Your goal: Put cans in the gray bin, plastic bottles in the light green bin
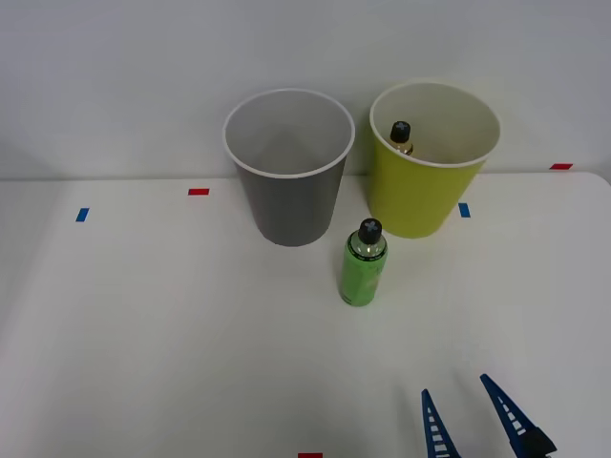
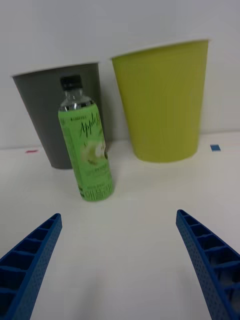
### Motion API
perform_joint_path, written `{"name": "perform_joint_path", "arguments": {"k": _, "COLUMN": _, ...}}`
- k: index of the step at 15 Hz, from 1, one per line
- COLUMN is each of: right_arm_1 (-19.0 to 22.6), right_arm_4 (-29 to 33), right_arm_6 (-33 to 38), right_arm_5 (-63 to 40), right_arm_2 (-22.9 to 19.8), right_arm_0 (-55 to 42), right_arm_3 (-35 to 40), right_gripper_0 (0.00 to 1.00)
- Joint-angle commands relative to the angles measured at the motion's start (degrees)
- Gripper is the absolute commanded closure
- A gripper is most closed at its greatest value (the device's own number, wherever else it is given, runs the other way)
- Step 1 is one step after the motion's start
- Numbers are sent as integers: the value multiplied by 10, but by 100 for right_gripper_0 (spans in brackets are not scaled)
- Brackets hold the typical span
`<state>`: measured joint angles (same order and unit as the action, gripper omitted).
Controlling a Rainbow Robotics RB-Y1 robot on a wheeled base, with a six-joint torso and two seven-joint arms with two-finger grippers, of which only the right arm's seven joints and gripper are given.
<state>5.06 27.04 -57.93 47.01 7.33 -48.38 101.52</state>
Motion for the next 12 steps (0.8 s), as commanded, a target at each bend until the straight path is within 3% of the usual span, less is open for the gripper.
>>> {"name": "perform_joint_path", "arguments": {"k": 1, "right_arm_1": 26, "right_arm_4": -68, "right_arm_6": -10, "right_arm_5": 12, "right_arm_2": 29, "right_arm_0": 0, "right_arm_3": -4, "right_gripper_0": 22}}
{"name": "perform_joint_path", "arguments": {"k": 9, "right_arm_1": 110, "right_arm_4": -76, "right_arm_6": -48, "right_arm_5": 12, "right_arm_2": 49, "right_arm_0": 46, "right_arm_3": 15, "right_gripper_0": 21}}
{"name": "perform_joint_path", "arguments": {"k": 12, "right_arm_1": 152, "right_arm_4": -136, "right_arm_6": -61, "right_arm_5": 12, "right_arm_2": 83, "right_arm_0": 68, "right_arm_3": 15, "right_gripper_0": 22}}
